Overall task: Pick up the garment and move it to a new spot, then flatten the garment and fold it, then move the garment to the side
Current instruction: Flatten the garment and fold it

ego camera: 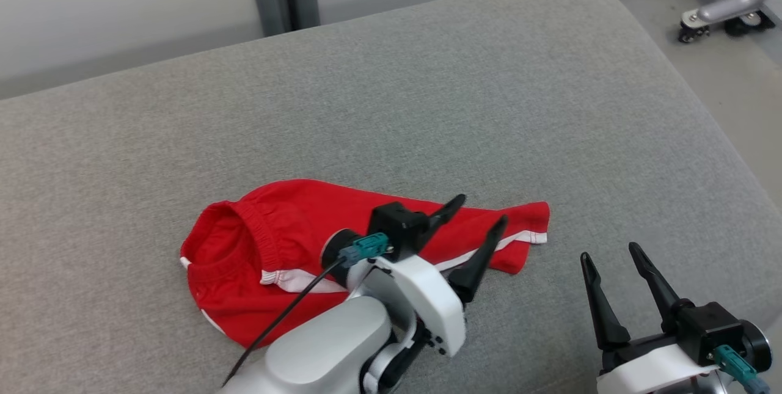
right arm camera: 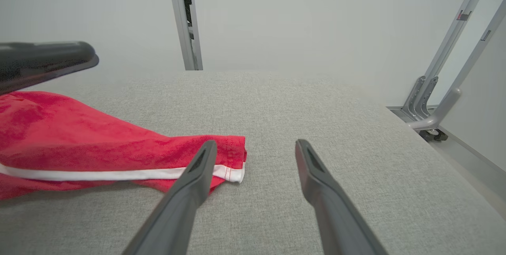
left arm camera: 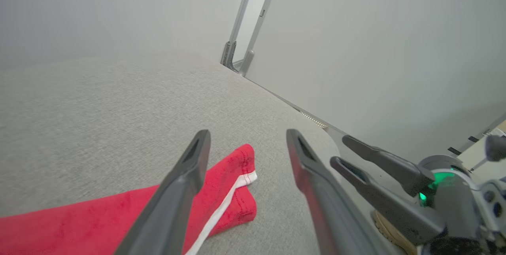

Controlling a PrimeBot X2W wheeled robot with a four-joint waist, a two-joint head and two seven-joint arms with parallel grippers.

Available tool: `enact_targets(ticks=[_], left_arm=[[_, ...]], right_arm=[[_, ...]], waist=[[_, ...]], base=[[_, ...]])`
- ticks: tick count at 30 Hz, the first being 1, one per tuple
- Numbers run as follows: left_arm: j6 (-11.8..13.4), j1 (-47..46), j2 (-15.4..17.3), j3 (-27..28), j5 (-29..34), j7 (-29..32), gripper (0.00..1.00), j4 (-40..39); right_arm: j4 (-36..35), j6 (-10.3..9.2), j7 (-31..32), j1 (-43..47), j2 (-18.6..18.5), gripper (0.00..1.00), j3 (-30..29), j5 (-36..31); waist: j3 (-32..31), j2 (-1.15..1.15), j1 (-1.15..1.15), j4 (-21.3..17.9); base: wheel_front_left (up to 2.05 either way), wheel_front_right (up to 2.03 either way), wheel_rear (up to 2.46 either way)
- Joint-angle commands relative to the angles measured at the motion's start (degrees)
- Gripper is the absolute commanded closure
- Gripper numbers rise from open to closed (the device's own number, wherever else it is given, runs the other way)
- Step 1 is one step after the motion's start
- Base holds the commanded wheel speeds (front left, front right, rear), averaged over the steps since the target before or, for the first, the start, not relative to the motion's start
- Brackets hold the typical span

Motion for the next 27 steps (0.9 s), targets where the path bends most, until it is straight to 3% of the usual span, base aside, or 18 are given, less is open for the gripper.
enact_targets(ticks=[1,8,13,16,17,27], left_arm=[[1.5,2.2,2.3,2.1,2.0,-0.7,0.00,-0.9],[7.2,16.4,10.0,18.7,16.7,-1.0,0.00,-12.9],[9.5,30.5,10.6,32.1,27.8,-1.0,0.00,-20.7],[8.9,37.6,9.6,38.8,33.2,-1.0,0.00,-23.1],[8.9,37.6,9.6,38.8,33.2,-1.0,0.00,-23.1],[0.7,51.2,5.2,55.1,46.4,-1.0,0.00,-24.0]], right_arm=[[-0.6,-0.01,-0.3,0.7,-0.6,0.00,-0.6,-0.6],[-2.0,-0.01,-0.3,2.5,-1.7,0.00,-2.6,-1.7],[-2.2,-0.01,-0.3,4.4,-2.7,0.00,-4.1,-2.2],[-2.8,-0.01,-0.3,5.3,-2.5,0.00,-5.0,-2.6],[-2.8,-0.01,-0.3,5.3,-2.5,0.00,-5.0,-2.6],[-2.2,-0.01,-0.3,8.2,-1.6,0.00,-7.6,-4.0]], waist=[[-1.7,0.01,0.00,2.6],[-4.5,0.01,0.00,8.1],[-6.9,0.01,0.00,11.4],[-7.6,0.01,0.00,13.2],[-7.6,0.01,0.00,13.2],[-9.4,0.01,0.00,16.7]], base=[[0.00,0.00,0.00],[0.00,0.00,0.00],[0.00,0.00,0.00],[0.00,0.00,0.00],[0.00,0.00,0.00],[0.00,0.00,0.00]])
